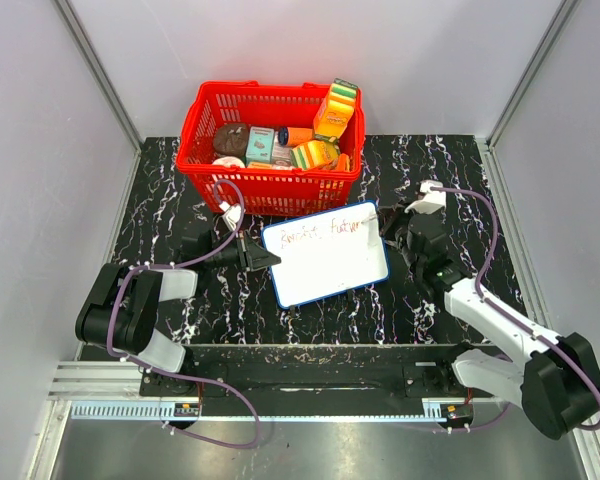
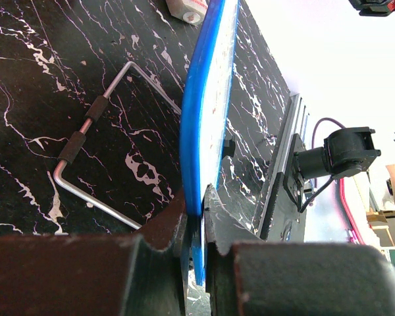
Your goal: Write a sentence on the whiteboard
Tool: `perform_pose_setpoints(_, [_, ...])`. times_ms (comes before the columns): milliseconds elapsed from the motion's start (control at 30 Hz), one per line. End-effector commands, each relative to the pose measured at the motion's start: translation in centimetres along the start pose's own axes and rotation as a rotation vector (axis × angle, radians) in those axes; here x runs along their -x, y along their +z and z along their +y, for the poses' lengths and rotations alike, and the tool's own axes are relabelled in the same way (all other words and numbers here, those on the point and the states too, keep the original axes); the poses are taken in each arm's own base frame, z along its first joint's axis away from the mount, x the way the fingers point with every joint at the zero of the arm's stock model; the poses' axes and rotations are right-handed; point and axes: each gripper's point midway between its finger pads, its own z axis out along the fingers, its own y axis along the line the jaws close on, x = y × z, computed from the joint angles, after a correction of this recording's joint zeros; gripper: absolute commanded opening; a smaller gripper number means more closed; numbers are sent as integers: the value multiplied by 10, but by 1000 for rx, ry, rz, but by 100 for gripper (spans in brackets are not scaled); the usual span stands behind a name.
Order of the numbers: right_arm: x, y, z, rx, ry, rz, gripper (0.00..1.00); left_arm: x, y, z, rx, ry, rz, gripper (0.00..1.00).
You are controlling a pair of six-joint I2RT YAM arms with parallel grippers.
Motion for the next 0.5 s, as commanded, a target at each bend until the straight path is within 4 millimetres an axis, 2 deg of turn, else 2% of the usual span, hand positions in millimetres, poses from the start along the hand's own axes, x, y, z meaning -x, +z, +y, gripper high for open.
perform_pose_setpoints(0, [5,5,2,3,11,-22,0,8,3,14,76,92,-31,0])
perform_pose_setpoints(467, [1,9,-1,-11,9,-12,0,8,3,14,74,94,-30,0])
